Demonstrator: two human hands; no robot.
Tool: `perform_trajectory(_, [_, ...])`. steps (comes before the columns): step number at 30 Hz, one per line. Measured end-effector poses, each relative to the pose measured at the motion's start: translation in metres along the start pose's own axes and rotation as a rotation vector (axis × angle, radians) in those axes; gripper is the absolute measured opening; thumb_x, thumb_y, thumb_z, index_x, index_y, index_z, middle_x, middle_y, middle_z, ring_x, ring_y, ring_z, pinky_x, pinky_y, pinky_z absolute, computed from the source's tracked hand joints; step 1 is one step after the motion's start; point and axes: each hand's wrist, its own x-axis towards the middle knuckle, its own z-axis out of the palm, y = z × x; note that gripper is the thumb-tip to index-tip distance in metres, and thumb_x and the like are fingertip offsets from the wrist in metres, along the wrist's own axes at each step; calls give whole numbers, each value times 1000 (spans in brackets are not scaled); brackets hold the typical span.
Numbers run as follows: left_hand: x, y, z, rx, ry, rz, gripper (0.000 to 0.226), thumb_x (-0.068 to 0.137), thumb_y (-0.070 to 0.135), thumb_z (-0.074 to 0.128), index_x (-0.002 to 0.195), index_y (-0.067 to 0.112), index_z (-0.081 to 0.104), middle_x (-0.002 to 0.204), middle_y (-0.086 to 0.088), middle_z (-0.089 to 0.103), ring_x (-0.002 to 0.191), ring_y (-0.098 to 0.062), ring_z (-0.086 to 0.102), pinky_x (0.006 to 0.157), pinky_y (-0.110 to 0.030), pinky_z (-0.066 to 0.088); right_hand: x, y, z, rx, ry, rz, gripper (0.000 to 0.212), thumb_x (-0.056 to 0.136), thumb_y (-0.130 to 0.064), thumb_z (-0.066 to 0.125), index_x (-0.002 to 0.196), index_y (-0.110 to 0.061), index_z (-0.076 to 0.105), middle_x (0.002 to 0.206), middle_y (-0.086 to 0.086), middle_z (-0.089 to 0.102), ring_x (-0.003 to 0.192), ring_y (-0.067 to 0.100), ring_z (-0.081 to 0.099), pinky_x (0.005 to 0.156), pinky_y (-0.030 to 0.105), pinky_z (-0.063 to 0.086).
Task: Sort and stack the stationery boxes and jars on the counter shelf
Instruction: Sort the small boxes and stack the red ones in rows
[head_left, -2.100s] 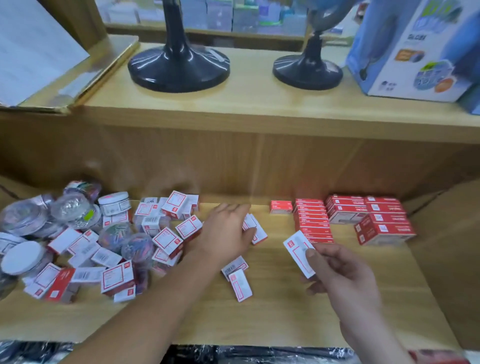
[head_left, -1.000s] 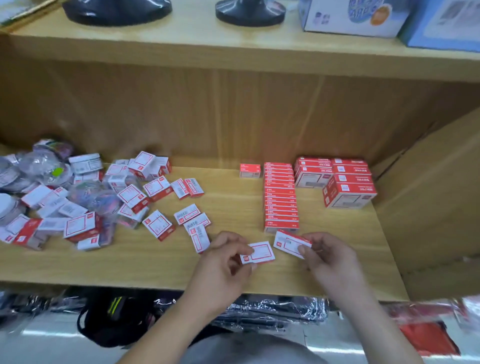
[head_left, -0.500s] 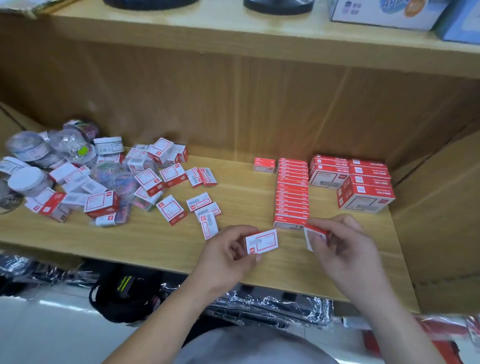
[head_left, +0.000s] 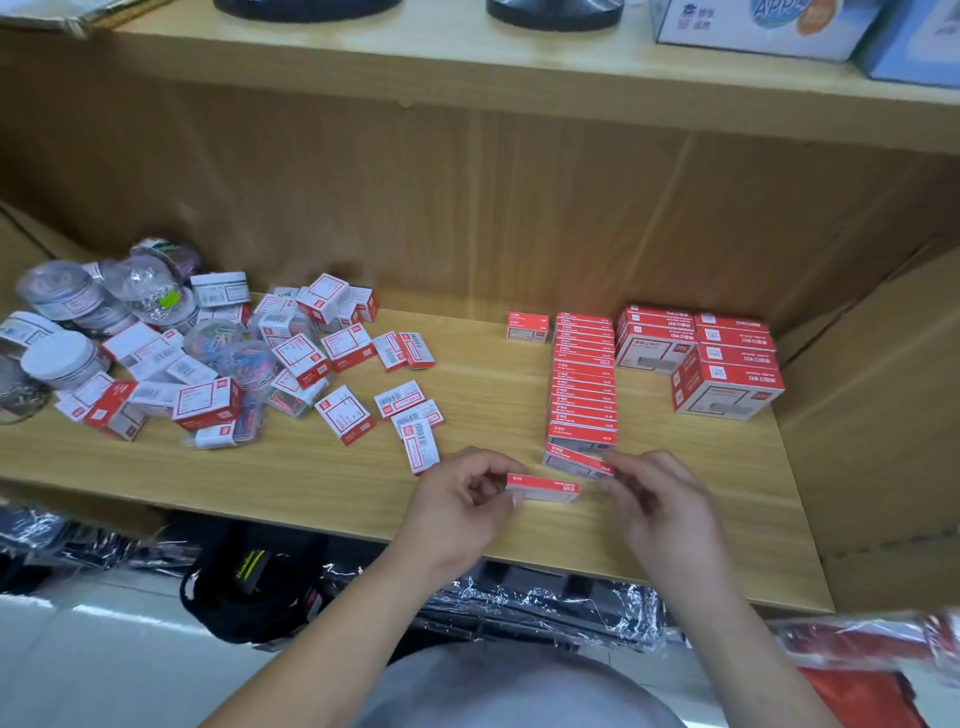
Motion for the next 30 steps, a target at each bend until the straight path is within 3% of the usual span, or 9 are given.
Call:
perform_trajectory(3, [8, -1, 13, 134, 86, 48, 29, 84, 8, 81, 103, 31, 80, 81, 21, 61, 64, -1, 53, 65, -19, 46, 0, 0, 2, 97, -42, 113, 50, 85, 3, 74, 128, -21, 67, 92, -7, 69, 83, 10, 66, 78, 26, 56])
perform_trajectory(6, [11, 3, 19, 460, 148, 118, 36, 86, 30, 78, 120, 39, 72, 96, 21, 62, 80, 0, 63, 71, -26, 55, -3, 2, 1, 204, -42, 248, 55, 82, 11, 71, 131, -15, 64, 95, -2, 71, 79, 6, 64, 73, 11, 50])
perform_trajectory(10, [14, 9, 24, 763, 80, 278, 34, 93, 44, 64, 126, 39, 63, 91, 13, 59, 86, -9, 61, 63, -31, 53, -2, -2, 5, 52, -74, 192, 54, 77, -12, 85, 125, -24, 62, 90, 3, 56, 76, 8, 55, 68, 10, 45])
perform_trajectory(14, [18, 8, 31, 944, 68, 359, 34, 96, 51, 54, 124, 34, 64, 87, 10, 51, 85, -13, 58, 56, -28, 43, 4, 2, 13, -156, -99, 154, 32, 88, -30, 74, 120, -23, 71, 82, -5, 47, 75, 5, 49, 67, 15, 39])
perform_trajectory(17, [19, 2, 33, 1013, 112, 381, 40, 97, 53, 49, 129, 34, 63, 88, 10, 51, 83, -14, 58, 53, -29, 41, 7, 4, 17, -218, -71, 151, 35, 92, -29, 69, 125, -19, 69, 79, -8, 42, 73, 7, 45, 63, 13, 32])
perform_trajectory(21, [20, -1, 34, 1067, 102, 388, 47, 101, 48, 37, 139, 30, 58, 94, 8, 52, 88, -16, 57, 53, -31, 44, 11, 0, 19, -317, -95, 138, 31, 95, -33, 62, 124, -22, 65, 78, -9, 39, 74, 13, 45, 62, 27, 33])
perform_trajectory(25, [20, 0, 35, 1076, 114, 394, 46, 100, 44, 40, 136, 26, 61, 92, 7, 54, 84, -17, 57, 54, -32, 44, 9, 0, 17, -316, -97, 120, 33, 94, -35, 61, 124, -22, 65, 79, -12, 37, 73, 15, 44, 63, 29, 35])
perform_trajectory(28, [19, 7, 32, 1004, 70, 364, 43, 99, 45, 43, 135, 29, 60, 92, 8, 54, 86, -16, 57, 57, -33, 47, 10, 1, 13, -246, -127, 147, 27, 89, -33, 70, 116, -27, 69, 80, -9, 46, 75, 15, 53, 66, 34, 47])
perform_trajectory(30, [15, 10, 23, 815, 22, 314, 34, 96, 42, 52, 128, 33, 61, 92, 10, 56, 88, -14, 59, 64, -32, 51, 7, -2, 6, -99, -85, 210, 25, 84, -22, 79, 103, -34, 69, 82, -3, 57, 72, 14, 61, 69, 34, 53])
